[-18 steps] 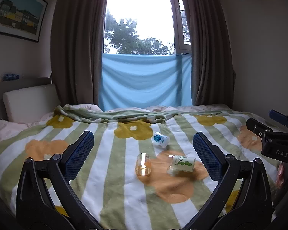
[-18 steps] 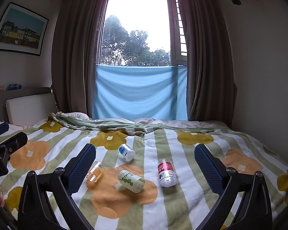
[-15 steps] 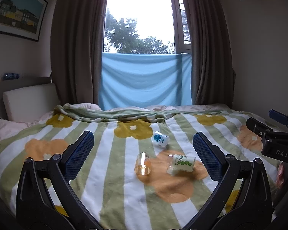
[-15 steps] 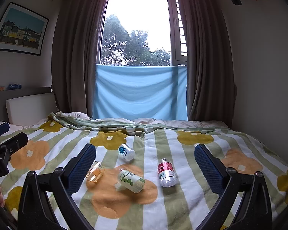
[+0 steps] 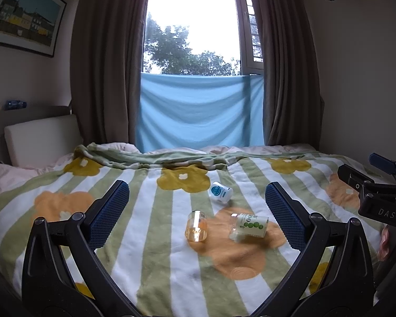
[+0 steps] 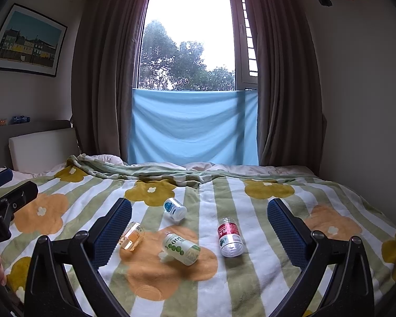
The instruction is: Flip cup upside down
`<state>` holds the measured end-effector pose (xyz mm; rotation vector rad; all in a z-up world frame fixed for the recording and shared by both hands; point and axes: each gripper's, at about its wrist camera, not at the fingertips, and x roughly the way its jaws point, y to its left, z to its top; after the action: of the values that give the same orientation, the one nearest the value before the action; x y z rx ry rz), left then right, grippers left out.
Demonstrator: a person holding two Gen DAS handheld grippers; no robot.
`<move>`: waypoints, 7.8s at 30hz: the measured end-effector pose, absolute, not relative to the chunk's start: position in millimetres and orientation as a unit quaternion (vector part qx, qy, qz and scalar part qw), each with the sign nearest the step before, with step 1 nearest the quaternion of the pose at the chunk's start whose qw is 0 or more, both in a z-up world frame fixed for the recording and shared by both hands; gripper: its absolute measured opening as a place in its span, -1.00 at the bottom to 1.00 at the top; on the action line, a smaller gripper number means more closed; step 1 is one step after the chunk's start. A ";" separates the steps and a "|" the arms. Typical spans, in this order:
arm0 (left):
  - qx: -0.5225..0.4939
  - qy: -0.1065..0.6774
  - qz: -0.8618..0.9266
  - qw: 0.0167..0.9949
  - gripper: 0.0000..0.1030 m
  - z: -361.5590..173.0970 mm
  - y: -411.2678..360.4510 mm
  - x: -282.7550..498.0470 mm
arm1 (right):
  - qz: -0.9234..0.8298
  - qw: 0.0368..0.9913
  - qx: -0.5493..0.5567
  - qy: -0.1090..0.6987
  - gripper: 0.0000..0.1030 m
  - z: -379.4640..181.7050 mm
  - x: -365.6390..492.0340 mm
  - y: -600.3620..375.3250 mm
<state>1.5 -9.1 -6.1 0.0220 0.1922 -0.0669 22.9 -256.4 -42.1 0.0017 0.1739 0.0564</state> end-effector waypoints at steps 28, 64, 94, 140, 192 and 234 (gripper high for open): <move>0.009 0.098 -0.033 0.995 0.99 -6.3 -6.3 1.2 | 0.029 0.996 0.000 0.090 0.99 -43.3 23.2 -254.1; 0.007 0.210 0.025 0.977 0.99 -62.3 -32.5 63.2 | 0.088 0.862 -0.033 0.498 0.79 -201.2 370.6 -333.4; 0.009 0.236 -0.023 0.971 0.99 -74.0 -1.3 43.6 | 0.168 0.894 -0.019 0.414 0.14 -105.0 222.4 -265.2; 0.055 0.382 -0.070 0.920 0.99 -63.0 -14.4 99.1 | 0.215 0.900 0.063 0.373 0.99 -121.8 130.2 -233.2; -0.039 0.428 -0.104 0.897 0.15 -137.5 -96.6 194.5 | 0.273 0.920 0.036 0.279 1.00 -152.1 76.3 -298.8; 0.009 0.476 -0.080 0.876 0.15 -187.0 -108.9 172.5 | 0.282 0.908 0.005 0.310 0.99 -164.9 75.2 -299.8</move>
<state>172.5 -108.9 -187.0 0.0179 0.9937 -0.1665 75.2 -299.8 -164.9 0.0094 0.6398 0.5822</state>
